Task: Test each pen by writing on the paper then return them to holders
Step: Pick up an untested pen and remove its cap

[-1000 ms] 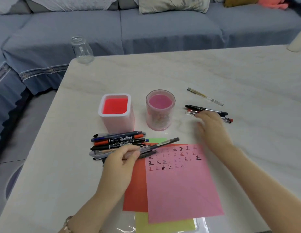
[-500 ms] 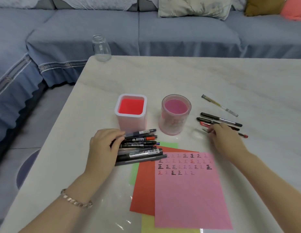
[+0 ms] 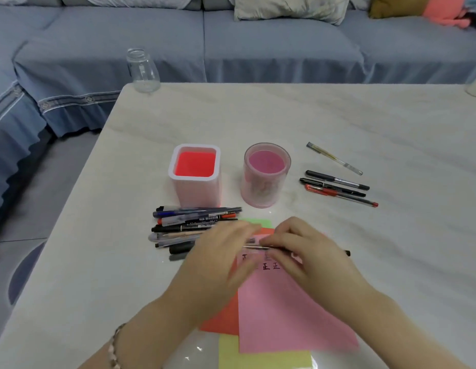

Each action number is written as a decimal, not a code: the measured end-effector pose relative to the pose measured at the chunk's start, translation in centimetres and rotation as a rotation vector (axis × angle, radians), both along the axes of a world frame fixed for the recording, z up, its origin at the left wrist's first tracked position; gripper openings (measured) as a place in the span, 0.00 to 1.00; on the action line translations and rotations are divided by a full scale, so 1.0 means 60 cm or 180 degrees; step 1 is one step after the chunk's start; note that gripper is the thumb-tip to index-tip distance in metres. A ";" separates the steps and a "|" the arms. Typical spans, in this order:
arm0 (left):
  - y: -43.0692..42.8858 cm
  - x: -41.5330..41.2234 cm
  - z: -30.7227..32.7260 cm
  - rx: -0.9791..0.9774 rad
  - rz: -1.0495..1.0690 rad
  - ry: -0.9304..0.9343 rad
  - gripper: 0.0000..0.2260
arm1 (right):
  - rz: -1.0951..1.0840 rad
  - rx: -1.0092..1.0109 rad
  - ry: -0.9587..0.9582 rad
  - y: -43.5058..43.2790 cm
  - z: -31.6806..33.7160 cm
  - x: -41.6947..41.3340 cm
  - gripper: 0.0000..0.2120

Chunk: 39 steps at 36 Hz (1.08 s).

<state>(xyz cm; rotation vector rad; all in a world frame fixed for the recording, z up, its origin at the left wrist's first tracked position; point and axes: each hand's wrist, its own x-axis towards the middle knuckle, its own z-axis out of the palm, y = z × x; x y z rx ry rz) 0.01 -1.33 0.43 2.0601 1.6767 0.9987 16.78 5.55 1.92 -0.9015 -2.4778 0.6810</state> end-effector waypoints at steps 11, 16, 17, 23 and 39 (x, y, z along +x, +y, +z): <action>-0.011 0.034 -0.001 -0.0902 0.0689 -0.1203 0.09 | -0.1482 -0.0220 0.1338 -0.028 -0.001 0.007 0.10; -0.008 0.036 0.007 -0.1313 0.0389 -0.1778 0.08 | -0.1679 -0.2700 0.1638 -0.031 -0.001 -0.002 0.09; -0.008 0.038 0.010 -0.1366 0.0225 -0.1742 0.08 | -0.1624 -0.2924 0.1745 -0.032 0.002 -0.006 0.09; -0.014 0.049 0.010 -0.1087 -0.0343 -0.0884 0.11 | -0.1911 -0.2992 0.1909 -0.039 0.001 -0.029 0.25; -0.031 0.039 -0.006 -0.0970 0.0100 -0.0522 0.04 | -0.1885 -0.2441 0.2481 -0.053 -0.011 0.000 0.21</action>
